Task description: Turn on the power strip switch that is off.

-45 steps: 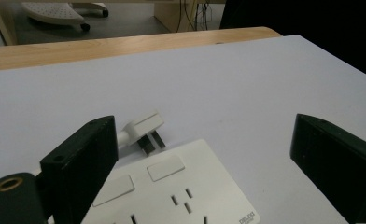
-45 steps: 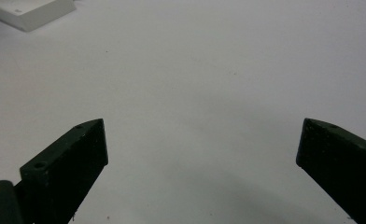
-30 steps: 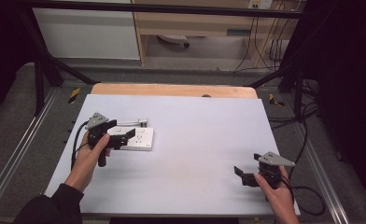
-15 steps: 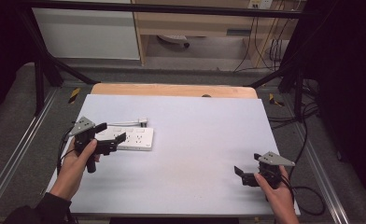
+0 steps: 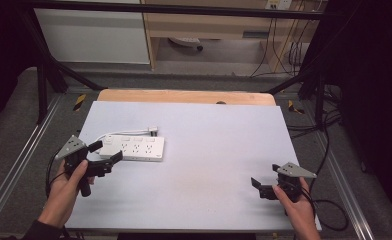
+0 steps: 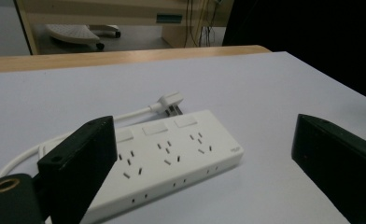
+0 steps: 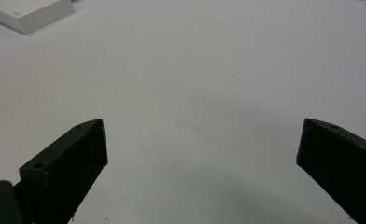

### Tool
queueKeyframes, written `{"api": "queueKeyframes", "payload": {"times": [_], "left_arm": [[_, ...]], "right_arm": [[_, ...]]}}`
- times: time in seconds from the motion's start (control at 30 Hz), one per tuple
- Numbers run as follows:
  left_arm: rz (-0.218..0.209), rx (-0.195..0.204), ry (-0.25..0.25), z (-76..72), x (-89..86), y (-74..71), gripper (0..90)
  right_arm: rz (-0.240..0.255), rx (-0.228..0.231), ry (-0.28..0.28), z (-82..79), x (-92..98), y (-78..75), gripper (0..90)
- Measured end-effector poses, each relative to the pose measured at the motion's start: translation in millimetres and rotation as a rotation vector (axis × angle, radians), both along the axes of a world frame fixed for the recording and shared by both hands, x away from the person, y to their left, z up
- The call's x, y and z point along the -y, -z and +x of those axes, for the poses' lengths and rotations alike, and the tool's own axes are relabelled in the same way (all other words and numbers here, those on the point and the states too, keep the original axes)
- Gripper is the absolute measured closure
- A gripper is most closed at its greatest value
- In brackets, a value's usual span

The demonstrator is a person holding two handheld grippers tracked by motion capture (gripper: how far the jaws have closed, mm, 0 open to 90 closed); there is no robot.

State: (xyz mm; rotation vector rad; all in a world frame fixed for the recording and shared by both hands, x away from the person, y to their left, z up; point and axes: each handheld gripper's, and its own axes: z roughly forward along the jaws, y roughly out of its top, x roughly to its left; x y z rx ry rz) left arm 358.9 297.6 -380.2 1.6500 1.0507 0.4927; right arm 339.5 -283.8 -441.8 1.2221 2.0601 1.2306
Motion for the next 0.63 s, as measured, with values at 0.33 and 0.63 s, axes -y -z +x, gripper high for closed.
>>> {"api": "queueKeyframes", "payload": {"times": [0.33, 0.63], "left_arm": [[0.050, -0.057, 0.050, -28.4, 1.8, 39.3, 7.9], [0.165, -0.138, 0.147, -43.4, 13.7, 61.8, 8.4]], "right_arm": [[-0.003, -0.010, 0.005, 1.9, -0.9, 1.7, 2.3], [-0.051, -0.100, 0.096, 16.3, -0.6, 14.7, 2.8]]}}
